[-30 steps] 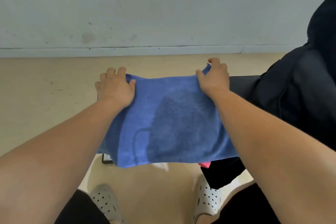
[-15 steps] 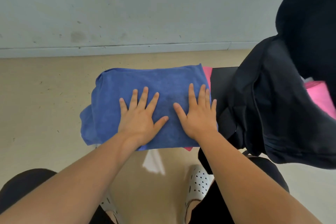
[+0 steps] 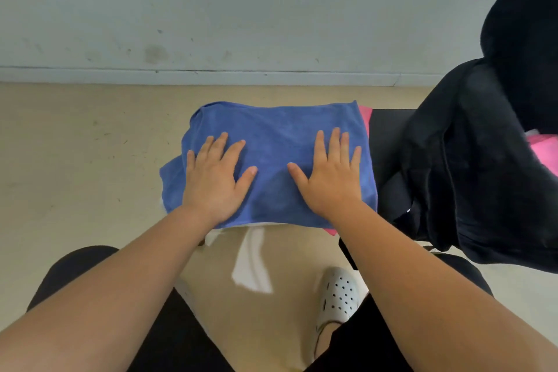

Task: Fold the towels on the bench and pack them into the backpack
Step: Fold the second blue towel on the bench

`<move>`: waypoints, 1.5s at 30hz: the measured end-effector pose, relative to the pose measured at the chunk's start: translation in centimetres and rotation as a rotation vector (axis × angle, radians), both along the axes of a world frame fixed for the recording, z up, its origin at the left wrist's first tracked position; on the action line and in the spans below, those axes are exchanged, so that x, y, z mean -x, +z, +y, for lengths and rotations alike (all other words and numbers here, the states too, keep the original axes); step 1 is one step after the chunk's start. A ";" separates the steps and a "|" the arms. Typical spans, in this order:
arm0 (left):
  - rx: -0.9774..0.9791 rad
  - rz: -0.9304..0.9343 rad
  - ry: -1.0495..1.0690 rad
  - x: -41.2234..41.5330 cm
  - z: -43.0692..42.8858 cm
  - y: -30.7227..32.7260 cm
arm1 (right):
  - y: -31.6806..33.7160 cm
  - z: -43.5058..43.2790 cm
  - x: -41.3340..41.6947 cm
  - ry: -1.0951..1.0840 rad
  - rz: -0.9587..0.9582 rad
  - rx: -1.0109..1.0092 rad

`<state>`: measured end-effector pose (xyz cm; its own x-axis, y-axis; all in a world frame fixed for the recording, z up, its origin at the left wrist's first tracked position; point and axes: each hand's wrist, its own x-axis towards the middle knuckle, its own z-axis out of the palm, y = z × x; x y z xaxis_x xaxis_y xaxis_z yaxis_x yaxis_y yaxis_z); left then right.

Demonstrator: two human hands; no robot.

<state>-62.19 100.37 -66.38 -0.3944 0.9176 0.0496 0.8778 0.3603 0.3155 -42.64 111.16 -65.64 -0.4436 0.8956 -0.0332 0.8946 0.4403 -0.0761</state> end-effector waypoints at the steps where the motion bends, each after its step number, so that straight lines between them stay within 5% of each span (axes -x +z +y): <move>1: -0.044 -0.019 0.067 1.2 -0.6 -0.2 | 0.2 -0.5 1.6 0.065 0.013 0.011; 9: -0.027 -0.415 0.550 8.5 -4.9 -3.0 | -0.5 -4.3 13.3 0.408 -0.021 0.080; 18: 0.028 -1.064 0.788 10.9 -5.2 -5.9 | -2.2 -4.9 13.9 0.393 -0.036 0.051; 26: -0.122 -1.296 1.033 11.9 -4.7 -7.0 | -2.4 -5.0 13.9 0.388 -0.024 0.036; 35: -0.172 -1.372 1.113 12.2 -4.9 -6.7 | -2.3 -5.1 13.8 0.390 -0.030 0.051; 41: -0.379 -1.195 1.268 13.7 -6.1 -5.7 | -2.3 -4.9 13.7 0.390 -0.038 0.045; 45: -0.492 -1.071 1.165 13.3 -6.4 -3.2 | -2.3 -4.9 13.8 0.397 -0.050 0.059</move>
<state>-75.50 94.01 -69.61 -0.8582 0.1040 -0.5026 -0.4510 0.3147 0.8352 -56.45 106.29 -67.91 -0.7513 0.6508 -0.1099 0.6590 0.7487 -0.0719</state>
